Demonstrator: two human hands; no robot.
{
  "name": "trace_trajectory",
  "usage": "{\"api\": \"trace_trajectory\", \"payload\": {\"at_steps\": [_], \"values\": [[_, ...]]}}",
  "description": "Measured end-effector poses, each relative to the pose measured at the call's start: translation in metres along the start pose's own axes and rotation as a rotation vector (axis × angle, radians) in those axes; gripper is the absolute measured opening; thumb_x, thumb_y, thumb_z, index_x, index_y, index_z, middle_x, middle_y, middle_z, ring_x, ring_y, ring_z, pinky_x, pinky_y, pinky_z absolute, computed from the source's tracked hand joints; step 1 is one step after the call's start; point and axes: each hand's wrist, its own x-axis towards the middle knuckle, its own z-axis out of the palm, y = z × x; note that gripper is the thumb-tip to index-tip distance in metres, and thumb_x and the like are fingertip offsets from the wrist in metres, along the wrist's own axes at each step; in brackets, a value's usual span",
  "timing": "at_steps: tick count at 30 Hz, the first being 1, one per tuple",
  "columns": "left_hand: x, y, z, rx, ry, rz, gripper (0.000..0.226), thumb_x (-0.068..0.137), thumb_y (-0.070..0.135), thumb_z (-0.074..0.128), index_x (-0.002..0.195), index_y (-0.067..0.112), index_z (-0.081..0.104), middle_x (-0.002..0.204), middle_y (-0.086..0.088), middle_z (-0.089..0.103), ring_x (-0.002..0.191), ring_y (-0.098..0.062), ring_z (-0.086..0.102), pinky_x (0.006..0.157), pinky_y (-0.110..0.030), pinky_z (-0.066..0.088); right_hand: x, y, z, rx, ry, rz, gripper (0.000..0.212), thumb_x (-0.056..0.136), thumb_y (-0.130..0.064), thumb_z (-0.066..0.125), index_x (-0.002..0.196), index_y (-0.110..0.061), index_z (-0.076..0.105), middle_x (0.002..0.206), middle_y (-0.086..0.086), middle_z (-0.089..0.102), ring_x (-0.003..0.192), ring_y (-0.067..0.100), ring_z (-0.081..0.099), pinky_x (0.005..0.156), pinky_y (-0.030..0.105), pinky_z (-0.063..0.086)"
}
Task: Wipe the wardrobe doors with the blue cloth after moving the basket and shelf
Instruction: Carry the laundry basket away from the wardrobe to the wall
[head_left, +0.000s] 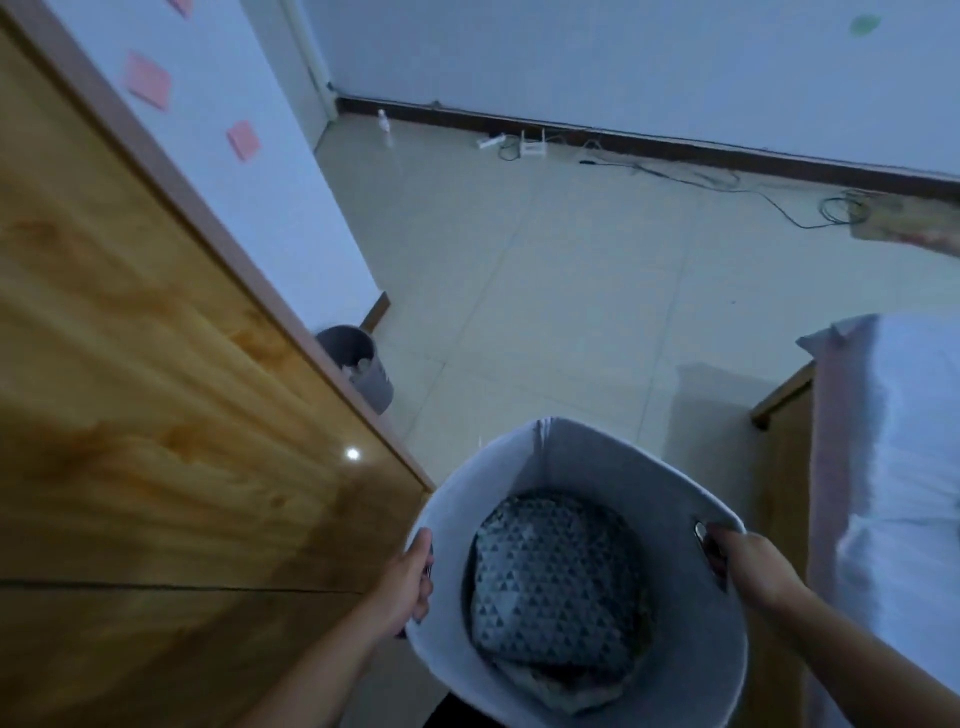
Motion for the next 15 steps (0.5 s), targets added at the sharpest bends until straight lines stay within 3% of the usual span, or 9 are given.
{"api": "trace_trajectory", "payload": {"at_steps": [3,7,12,15], "values": [[0.029,0.045,0.014,0.067,-0.06,0.011,0.041,0.11,0.044,0.041,0.079,0.018,0.047,0.053,0.001,0.033,0.043,-0.014,0.028,0.044,-0.024,0.026,0.023,-0.025,-0.014,-0.083,0.032,0.003,0.042,0.099,-0.018,0.046,0.059,-0.012,0.06,0.072,0.018,0.068,0.07,0.03,0.059,0.064,0.036,0.04],[0.076,0.116,0.027,0.06,-0.079,-0.031,0.042,0.109,0.047,0.042,0.083,0.015,0.05,0.055,0.0,0.035,0.046,-0.016,0.027,0.049,-0.028,0.025,0.05,-0.054,-0.025,-0.02,0.128,0.096,0.044,0.097,-0.021,0.048,0.056,-0.012,0.06,0.062,0.011,0.065,0.065,0.028,0.056,0.06,0.036,0.037],[0.122,0.213,0.045,0.052,-0.109,0.01,0.045,0.109,0.047,0.042,0.08,0.016,0.053,0.058,-0.002,0.034,0.05,-0.017,0.028,0.053,-0.031,0.023,0.077,-0.116,-0.05,0.04,0.255,0.084,0.036,0.1,-0.021,0.049,0.069,-0.008,0.063,0.078,0.015,0.064,0.076,0.03,0.057,0.068,0.036,0.04],[0.141,0.267,0.063,0.143,-0.162,0.092,0.044,0.109,0.047,0.04,0.081,0.016,0.055,0.059,0.001,0.033,0.052,-0.016,0.028,0.055,-0.032,0.024,0.098,-0.152,-0.072,0.041,0.322,0.061,0.036,0.098,-0.015,0.043,0.071,-0.002,0.063,0.078,0.021,0.064,0.074,0.034,0.056,0.059,0.038,0.034]]}}
